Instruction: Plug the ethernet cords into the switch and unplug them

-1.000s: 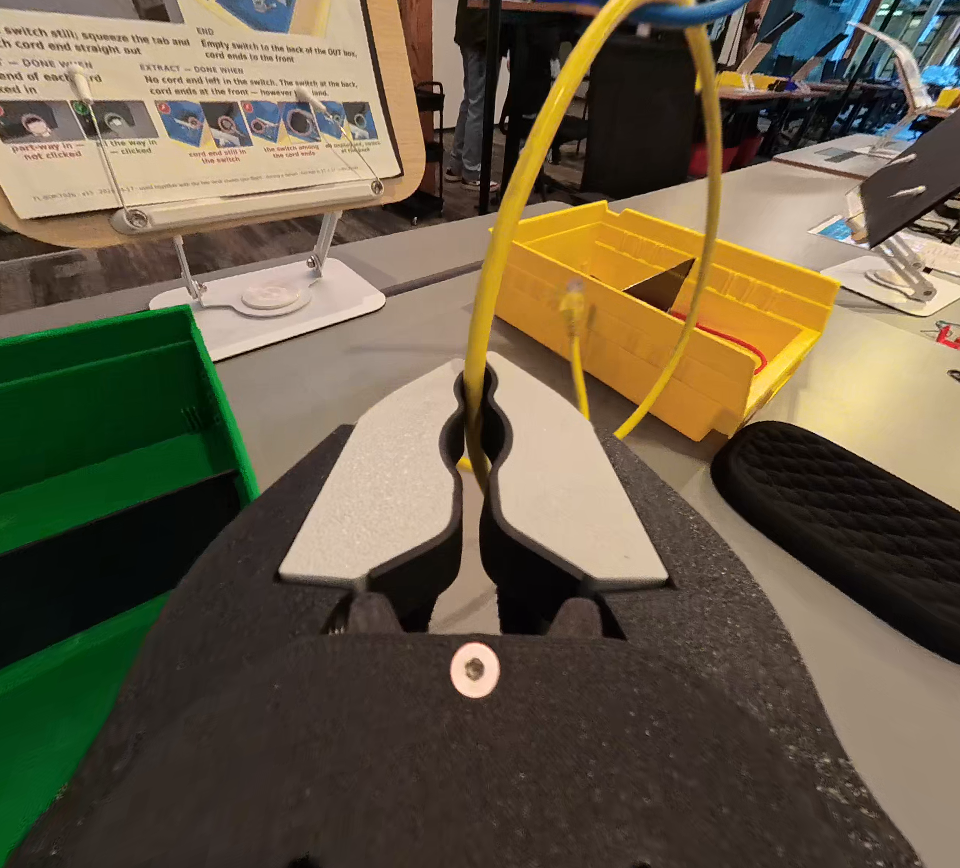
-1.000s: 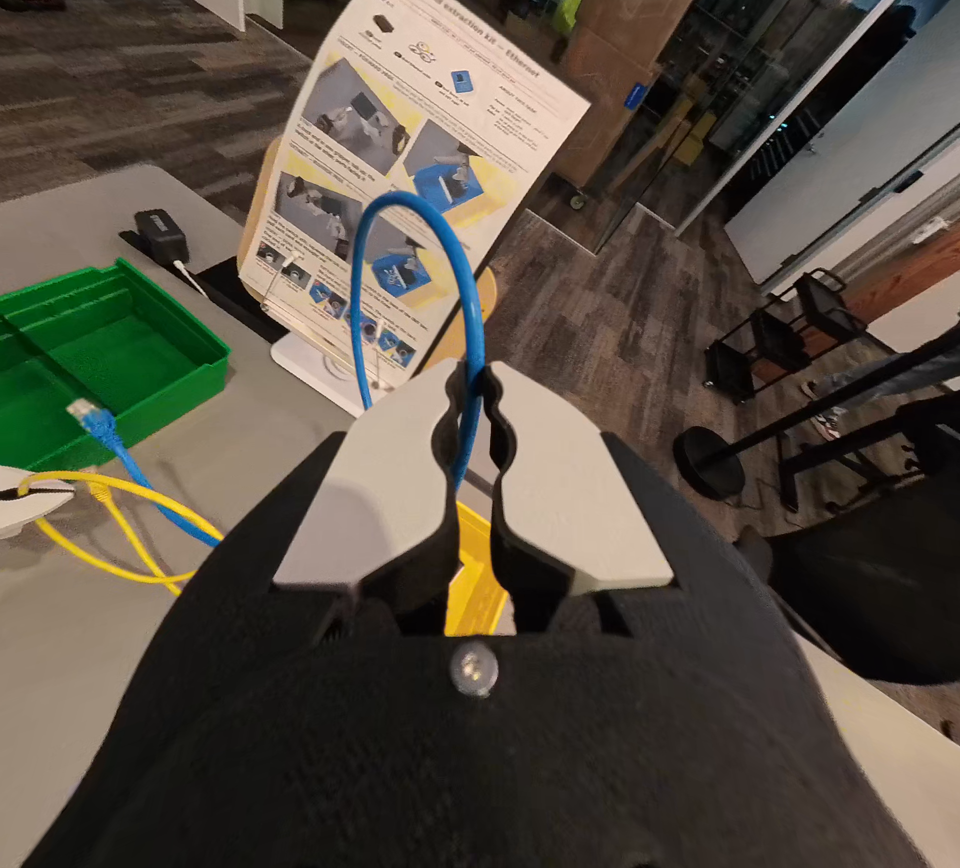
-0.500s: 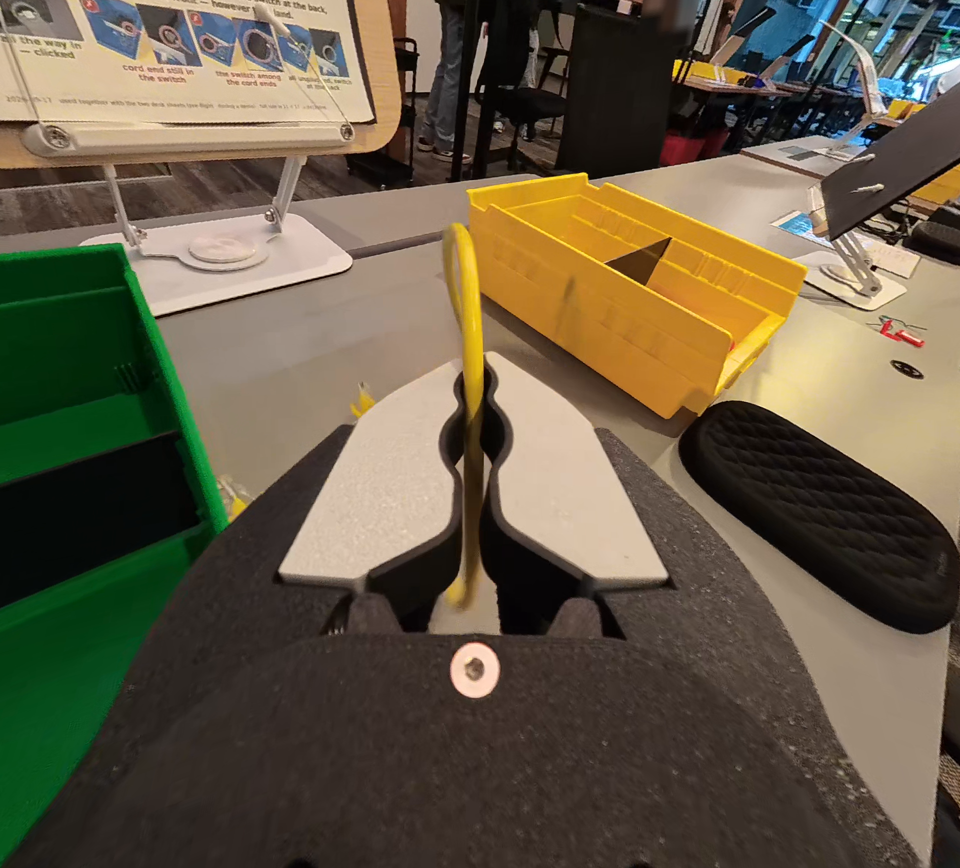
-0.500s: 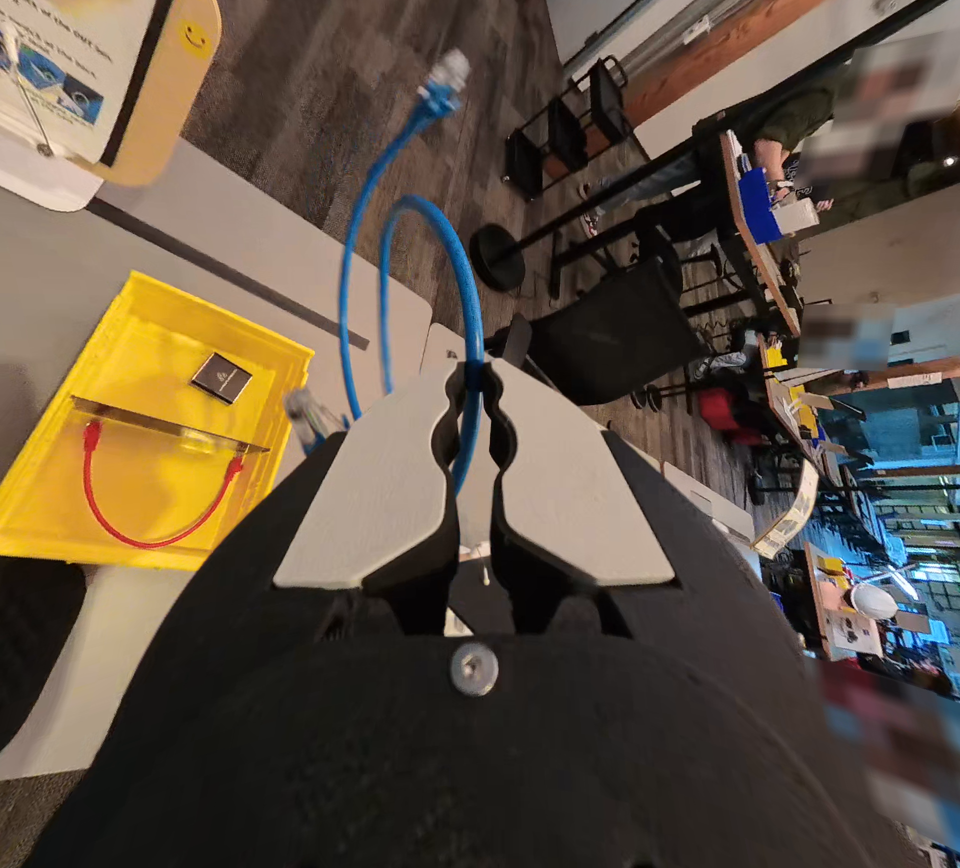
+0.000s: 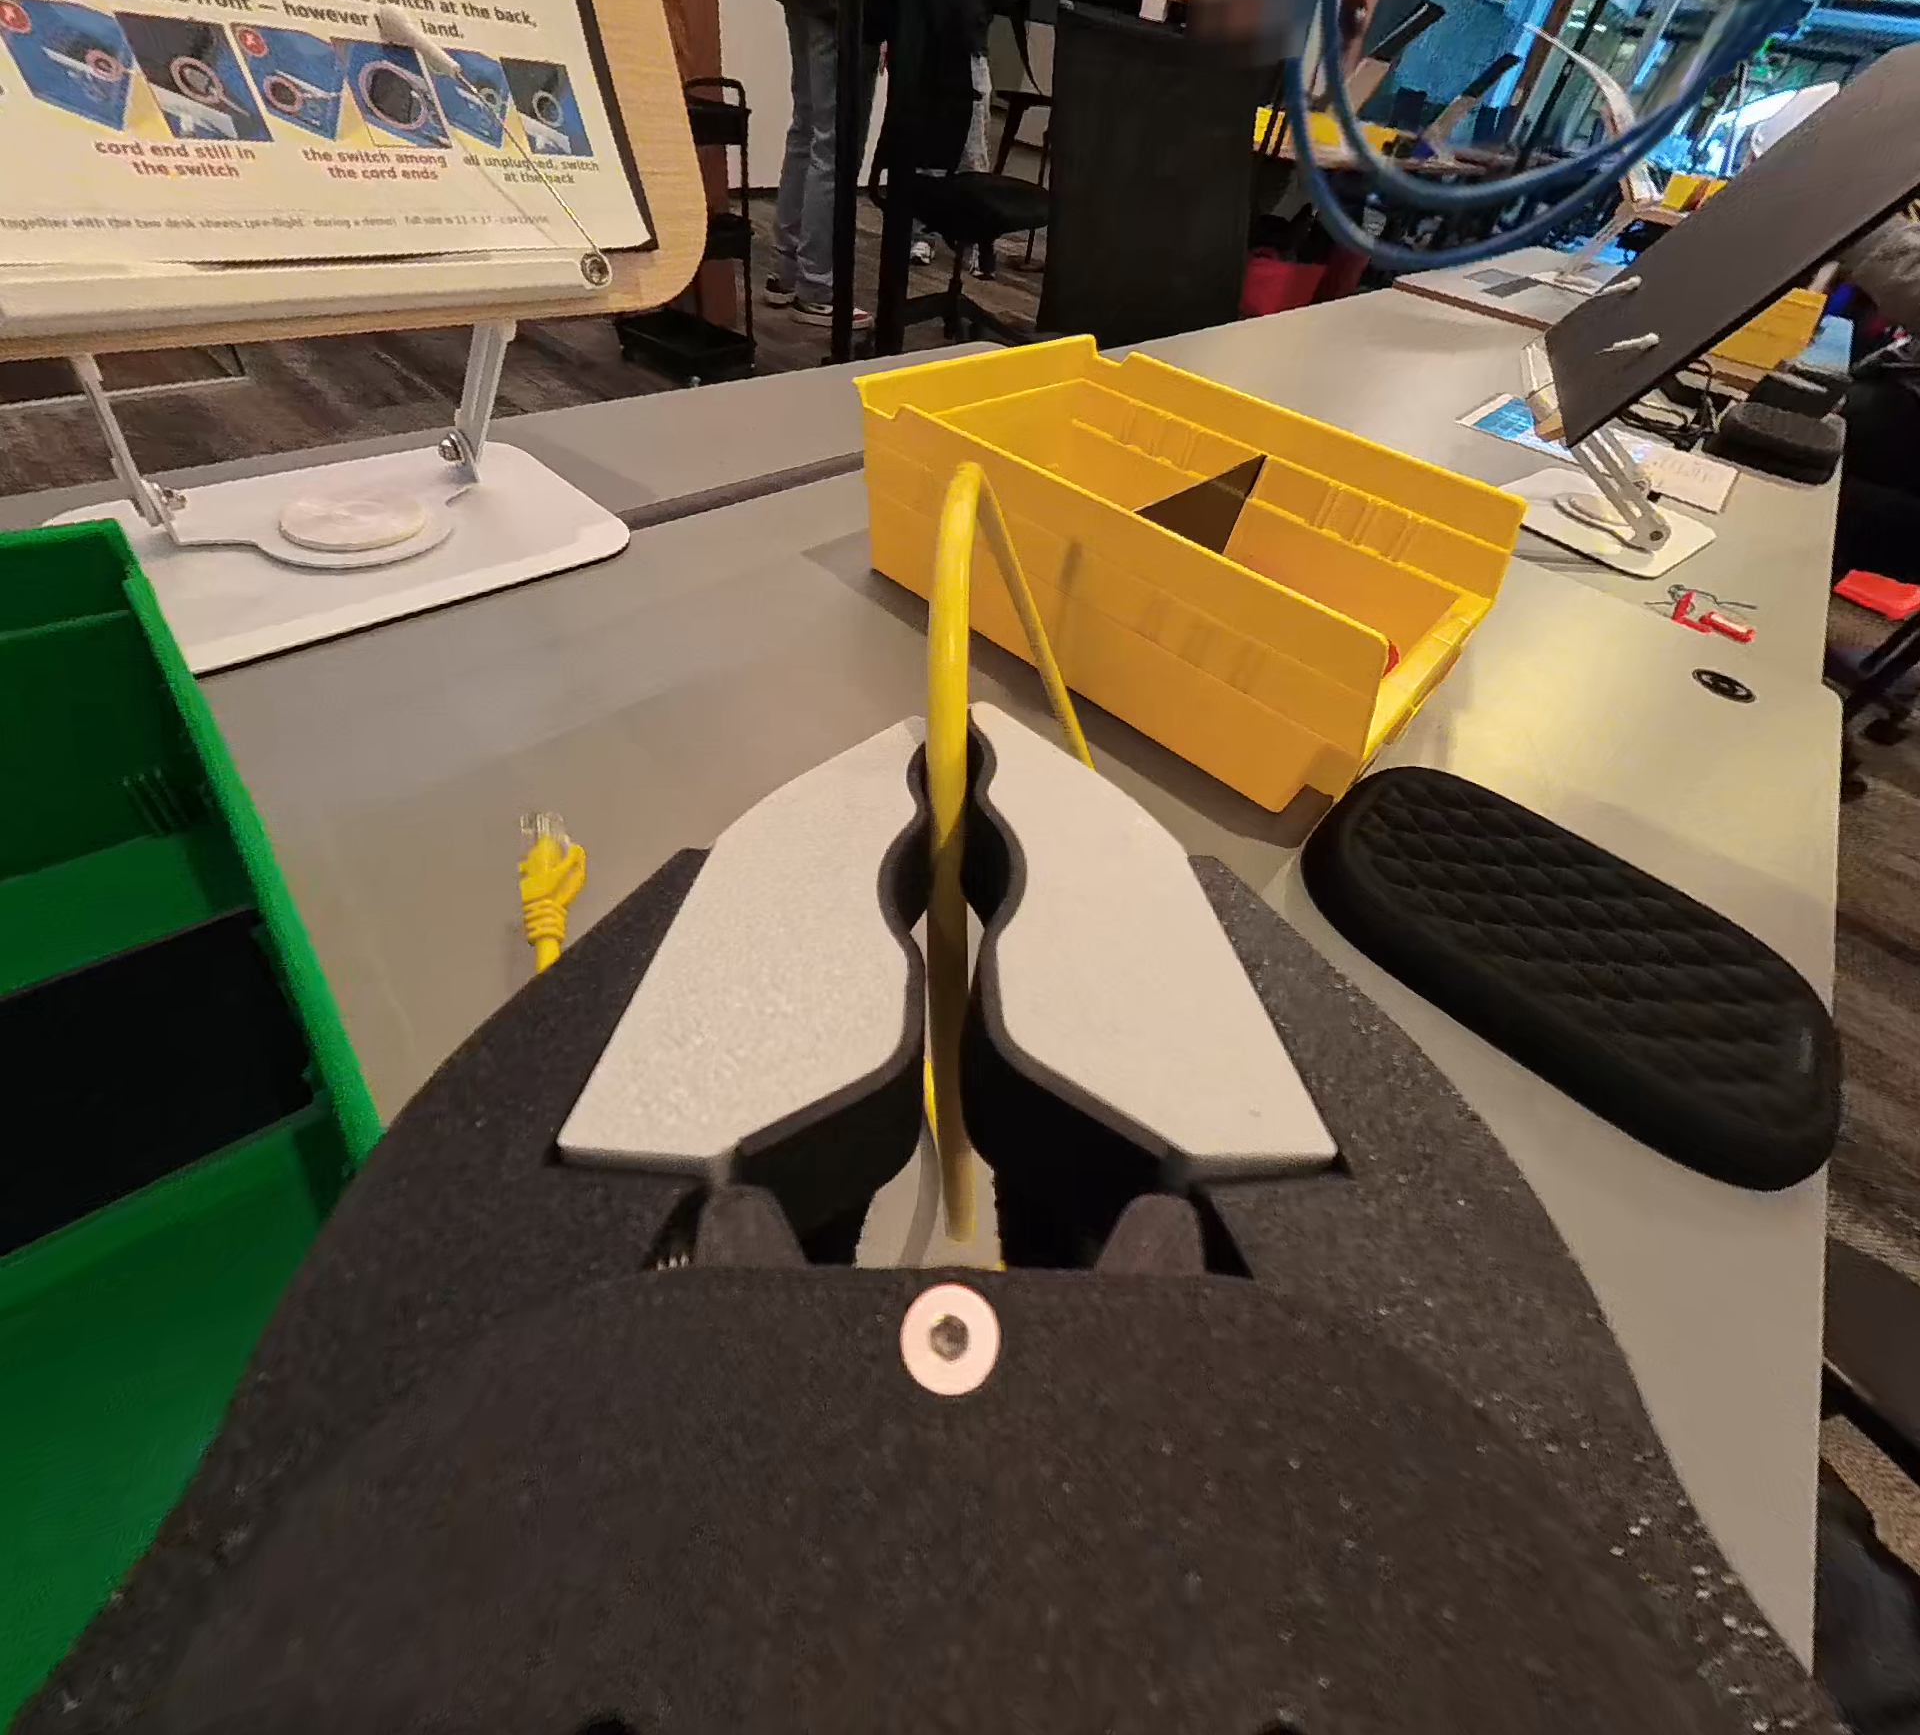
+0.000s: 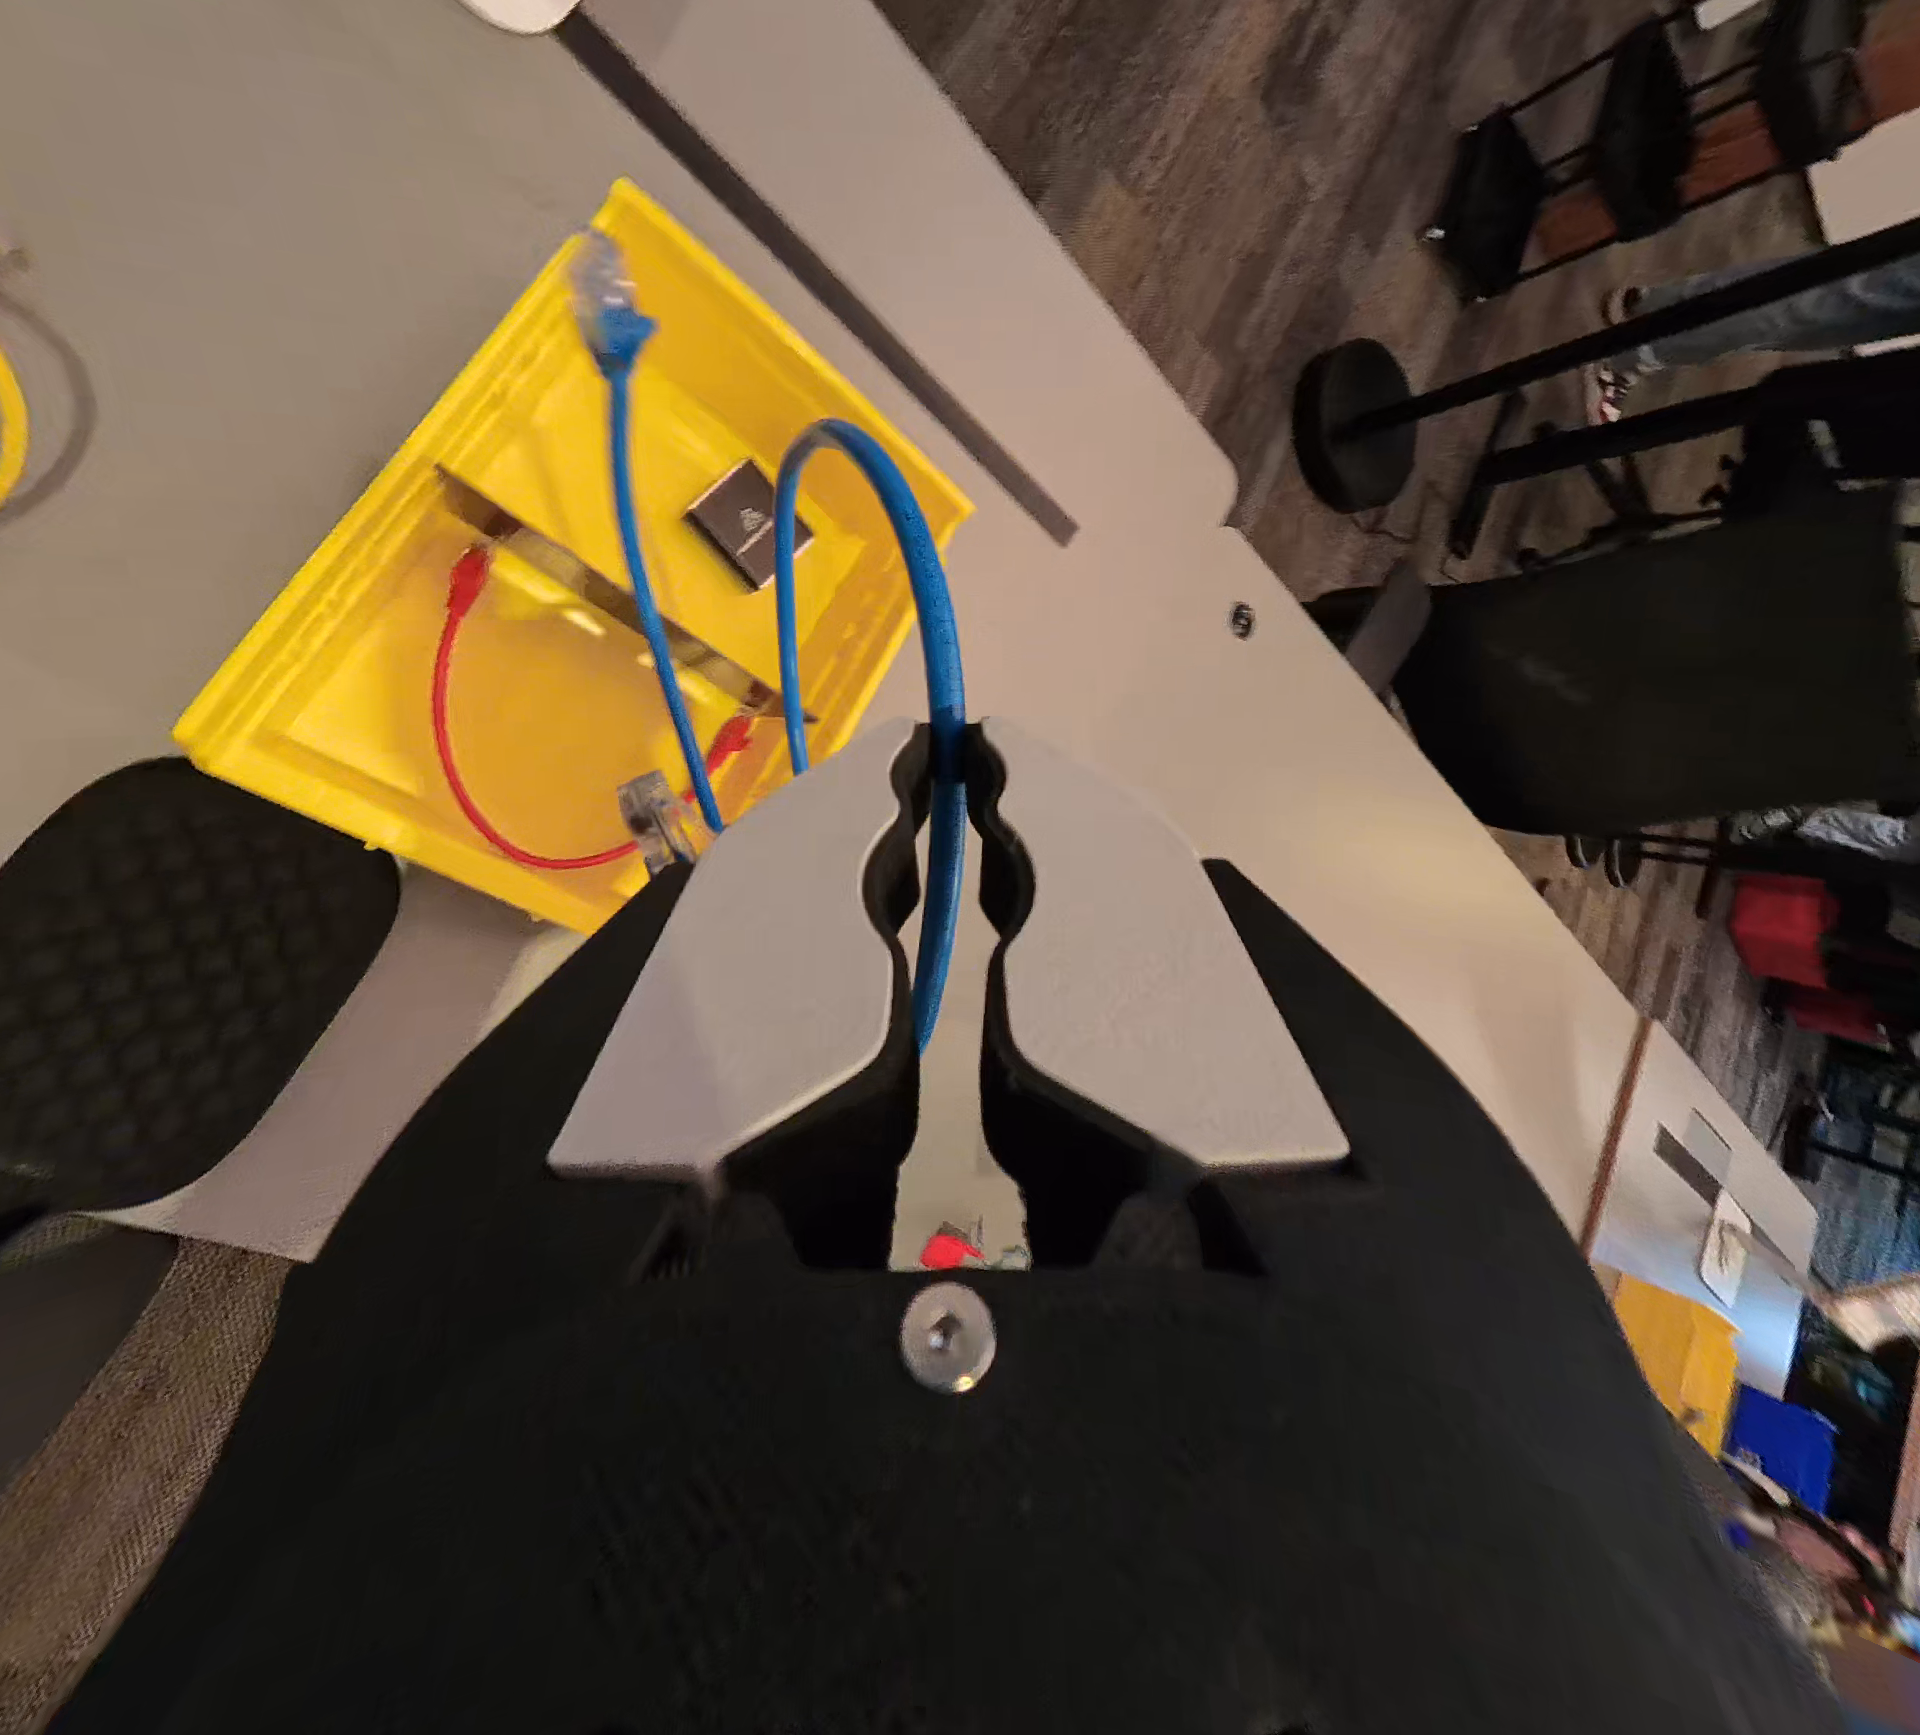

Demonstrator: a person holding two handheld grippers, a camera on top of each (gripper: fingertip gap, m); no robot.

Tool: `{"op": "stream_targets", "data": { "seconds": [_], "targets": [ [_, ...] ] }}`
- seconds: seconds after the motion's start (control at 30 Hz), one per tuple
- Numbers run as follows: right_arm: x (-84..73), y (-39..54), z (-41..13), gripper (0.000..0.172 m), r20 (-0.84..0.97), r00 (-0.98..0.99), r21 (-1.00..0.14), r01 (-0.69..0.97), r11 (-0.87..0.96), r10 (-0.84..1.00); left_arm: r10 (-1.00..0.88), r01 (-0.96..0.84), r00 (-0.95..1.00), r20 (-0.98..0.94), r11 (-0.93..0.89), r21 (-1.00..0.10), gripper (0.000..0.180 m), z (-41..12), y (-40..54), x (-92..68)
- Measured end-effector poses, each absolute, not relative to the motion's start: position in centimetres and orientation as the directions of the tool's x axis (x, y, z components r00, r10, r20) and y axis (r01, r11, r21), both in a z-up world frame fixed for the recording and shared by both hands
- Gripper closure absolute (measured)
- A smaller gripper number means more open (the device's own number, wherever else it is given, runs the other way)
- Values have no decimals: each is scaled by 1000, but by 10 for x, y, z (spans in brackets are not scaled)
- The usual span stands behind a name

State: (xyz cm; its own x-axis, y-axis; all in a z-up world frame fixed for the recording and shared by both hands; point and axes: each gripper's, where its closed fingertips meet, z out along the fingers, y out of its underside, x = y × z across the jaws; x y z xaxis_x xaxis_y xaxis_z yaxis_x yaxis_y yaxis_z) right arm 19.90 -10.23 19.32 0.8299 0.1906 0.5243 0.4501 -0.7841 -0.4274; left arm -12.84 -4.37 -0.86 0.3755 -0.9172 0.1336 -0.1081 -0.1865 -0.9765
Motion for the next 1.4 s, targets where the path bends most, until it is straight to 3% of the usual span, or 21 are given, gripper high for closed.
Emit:
{"op": "stream_targets", "data": {
  "seconds": [0.23,0.4,0.67,0.8,0.93,1.03,1.2,1.4],
  "targets": [
    [161,-110,111,165,389,833,-439,543,-716,394,-925,-118,359,123,-176,-977,180,-10,-48,-124],
    [183,-107,56,164,423,771,-312,618,-722,477,-929,-131,358,94,-149,-980,180,-11,-50,-123],
    [160,-110,-16,164,414,622,-298,783,-546,665,-930,-126,351,107,-160,-979,180,-11,-49,-123],
    [122,-133,-50,164,194,603,-308,786,-536,774,-934,-138,343,96,-151,-979,180,-12,-52,-121],
    [118,-144,-80,164,96,626,-215,772,-598,774,-939,-143,331,92,-146,-979,180,-12,-55,-120],
    [125,-137,-99,164,138,651,-158,758,-633,746,-943,-138,319,99,-149,-979,180,-12,-57,-120],
    [116,-128,-102,164,81,703,-212,704,-677,706,-947,-145,308,94,-145,-979,180,-12,-60,-118],
    [134,-102,-44,164,82,770,-345,618,-707,633,-952,-146,292,95,-143,-979,180,-12,-63,-116]
  ]
}}
